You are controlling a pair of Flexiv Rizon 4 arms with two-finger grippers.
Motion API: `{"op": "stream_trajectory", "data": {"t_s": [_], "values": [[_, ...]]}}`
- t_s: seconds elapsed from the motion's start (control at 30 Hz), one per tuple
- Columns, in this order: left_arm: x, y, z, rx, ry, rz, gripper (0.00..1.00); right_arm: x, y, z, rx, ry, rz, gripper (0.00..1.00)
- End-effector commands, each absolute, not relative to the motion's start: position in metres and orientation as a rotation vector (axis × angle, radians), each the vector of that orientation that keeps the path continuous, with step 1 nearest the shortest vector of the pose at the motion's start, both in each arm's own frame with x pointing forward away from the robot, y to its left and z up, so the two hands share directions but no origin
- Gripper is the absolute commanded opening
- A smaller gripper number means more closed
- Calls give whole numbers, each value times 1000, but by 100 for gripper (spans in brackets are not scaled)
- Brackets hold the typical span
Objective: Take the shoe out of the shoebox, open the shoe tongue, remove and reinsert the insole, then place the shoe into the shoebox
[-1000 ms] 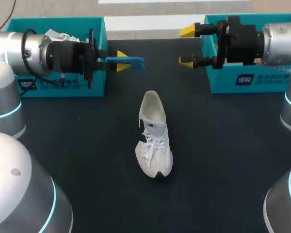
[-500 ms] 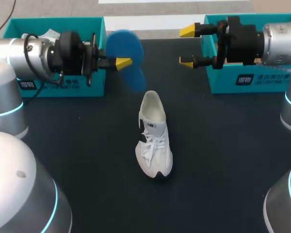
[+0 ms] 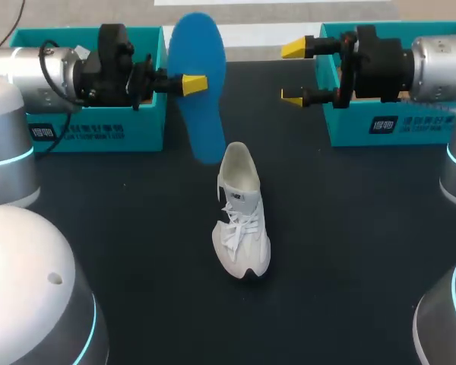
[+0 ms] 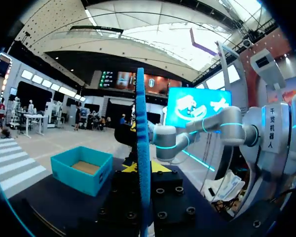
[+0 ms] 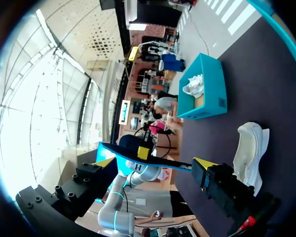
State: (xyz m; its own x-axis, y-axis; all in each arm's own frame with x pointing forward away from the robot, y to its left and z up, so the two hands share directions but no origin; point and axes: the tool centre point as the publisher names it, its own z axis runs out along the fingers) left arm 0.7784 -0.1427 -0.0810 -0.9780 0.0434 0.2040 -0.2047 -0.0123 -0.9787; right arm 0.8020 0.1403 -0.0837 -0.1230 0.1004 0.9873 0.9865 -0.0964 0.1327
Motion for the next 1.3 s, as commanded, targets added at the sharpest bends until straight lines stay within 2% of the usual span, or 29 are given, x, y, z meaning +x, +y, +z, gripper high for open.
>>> {"op": "stream_trajectory", "data": {"t_s": [0.03, 0.83, 1.3], "values": [[777, -145, -75, 1360, -1267, 825, 0, 803, 142, -84, -1294, -1324, -1337, 100], [777, -145, -75, 1360, -1267, 825, 0, 803, 142, -84, -1294, -1324, -1337, 100], [802, -145, -81, 1102, -1174, 976, 0, 792, 149, -63, -1410, -1509, -1218, 100]]}}
